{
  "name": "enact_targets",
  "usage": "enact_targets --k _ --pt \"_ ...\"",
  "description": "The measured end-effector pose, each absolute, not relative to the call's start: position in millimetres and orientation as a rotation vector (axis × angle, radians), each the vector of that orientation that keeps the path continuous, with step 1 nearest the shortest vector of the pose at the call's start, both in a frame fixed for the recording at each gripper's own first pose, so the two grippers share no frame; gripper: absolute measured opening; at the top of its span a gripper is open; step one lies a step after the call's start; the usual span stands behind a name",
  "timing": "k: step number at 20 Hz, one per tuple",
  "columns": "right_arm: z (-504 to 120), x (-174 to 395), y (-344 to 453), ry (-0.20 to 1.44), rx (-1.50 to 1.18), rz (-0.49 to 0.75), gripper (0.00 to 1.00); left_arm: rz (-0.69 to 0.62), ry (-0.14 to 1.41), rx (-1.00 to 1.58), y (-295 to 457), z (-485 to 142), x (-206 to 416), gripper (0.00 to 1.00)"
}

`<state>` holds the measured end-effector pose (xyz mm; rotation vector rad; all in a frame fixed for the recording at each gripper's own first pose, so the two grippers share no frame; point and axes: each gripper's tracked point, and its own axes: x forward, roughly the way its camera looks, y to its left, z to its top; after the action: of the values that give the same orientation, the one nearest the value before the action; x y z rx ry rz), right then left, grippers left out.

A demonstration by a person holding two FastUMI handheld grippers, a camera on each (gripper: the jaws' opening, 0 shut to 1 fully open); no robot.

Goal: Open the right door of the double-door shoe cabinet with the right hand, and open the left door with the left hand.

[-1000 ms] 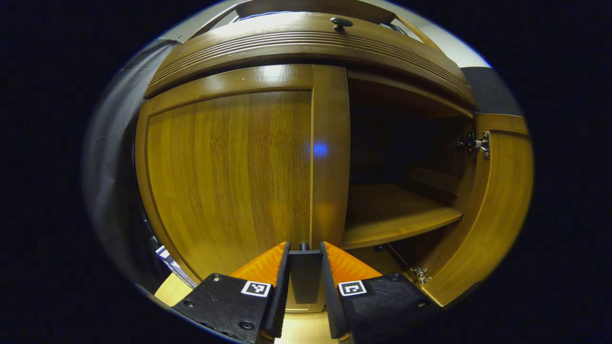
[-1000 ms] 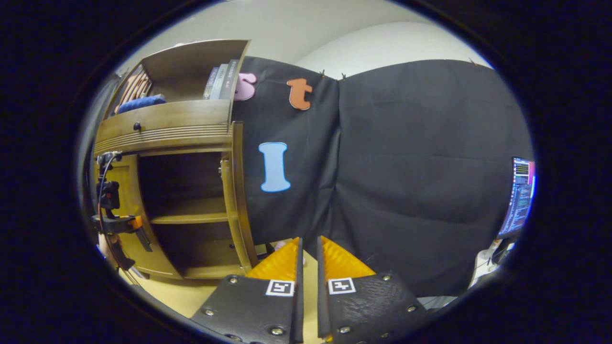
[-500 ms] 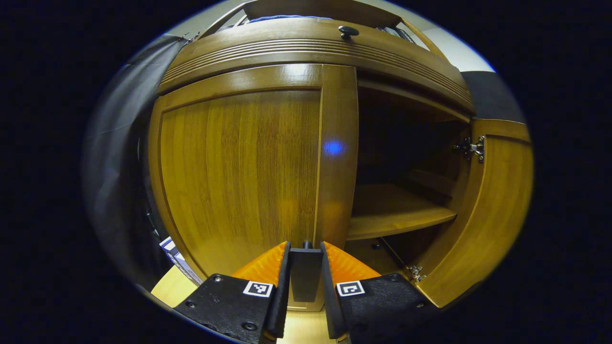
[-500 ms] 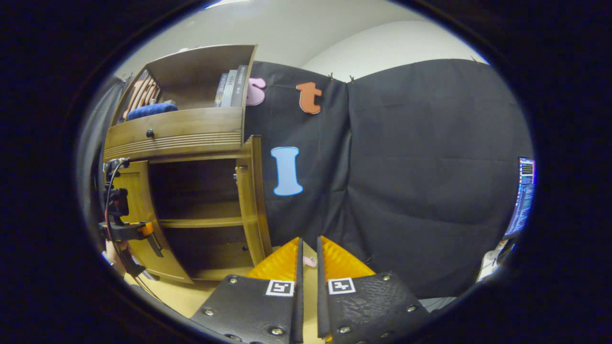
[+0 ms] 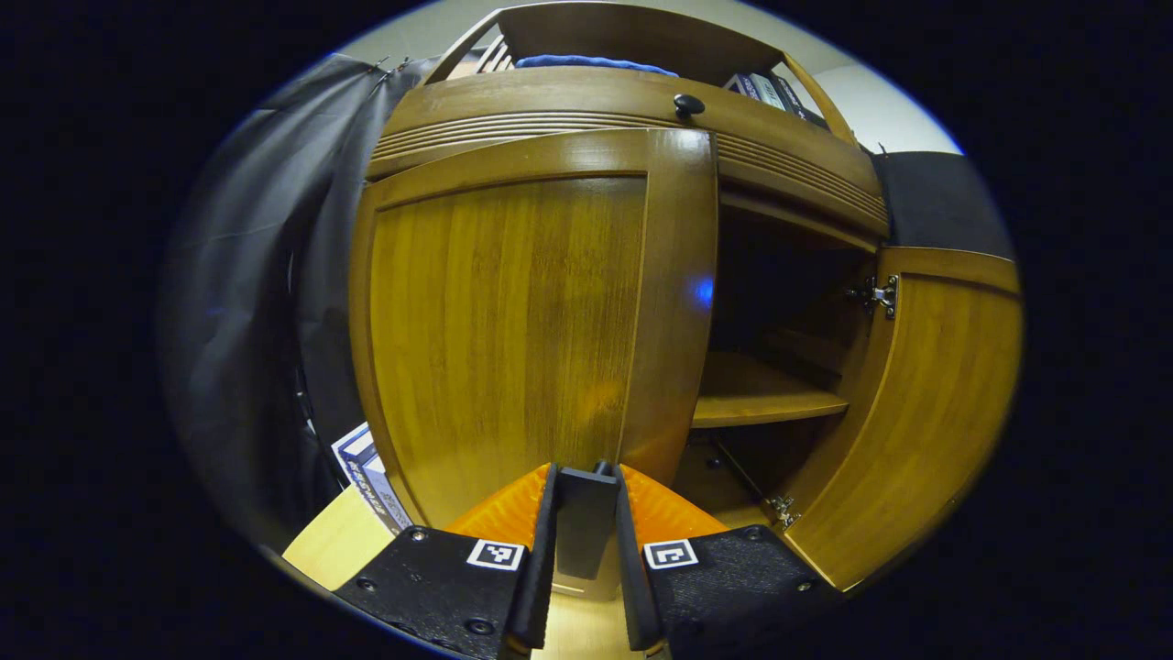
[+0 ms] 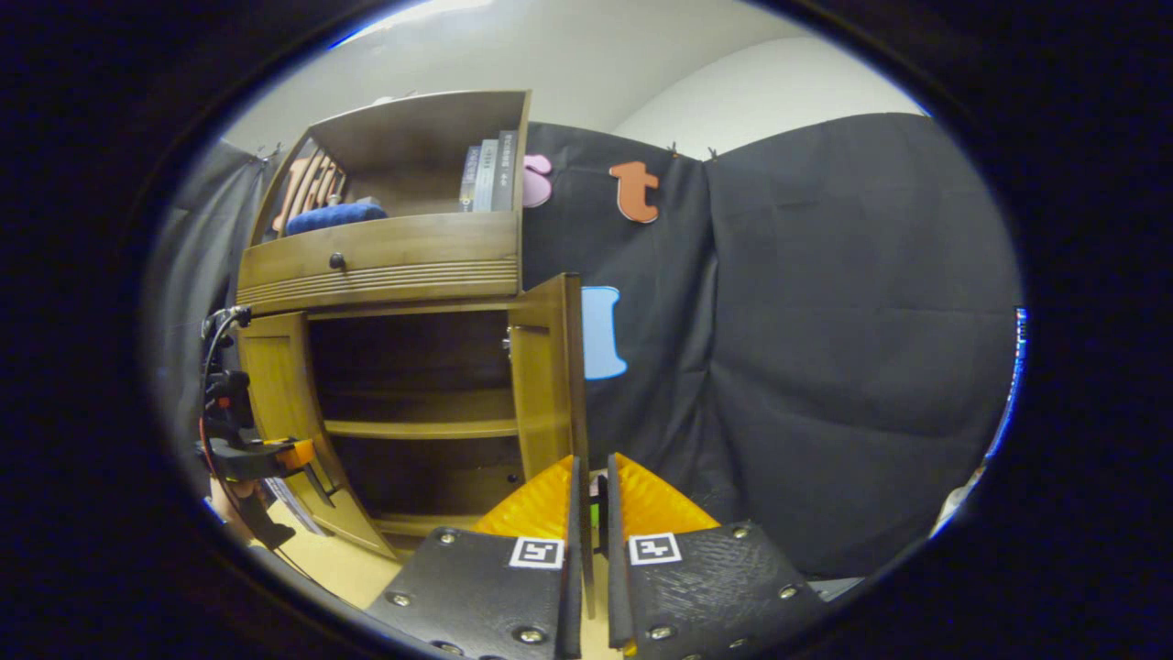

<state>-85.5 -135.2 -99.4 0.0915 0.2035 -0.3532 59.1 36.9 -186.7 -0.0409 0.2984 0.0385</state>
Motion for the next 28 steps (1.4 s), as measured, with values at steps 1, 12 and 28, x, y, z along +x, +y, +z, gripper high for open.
enact_targets --k 1,12,28 --pt "-98.3 -82.3 -130.7 0.203 0.090 -0.338 0.12 0.042 0.301 -0.044 38.7 -186.0 54.6 0.31" --pt "-102.7 -36.9 -66.1 0.216 0.099 -0.127 0.12 0.081 0.318 -0.085 64.1 -177.3 8.0 0.32" --pt "-119.5 -3.9 21.0 0.261 0.144 0.157 0.12 0.223 0.325 -0.096 123.7 -161.9 -58.8 0.13"
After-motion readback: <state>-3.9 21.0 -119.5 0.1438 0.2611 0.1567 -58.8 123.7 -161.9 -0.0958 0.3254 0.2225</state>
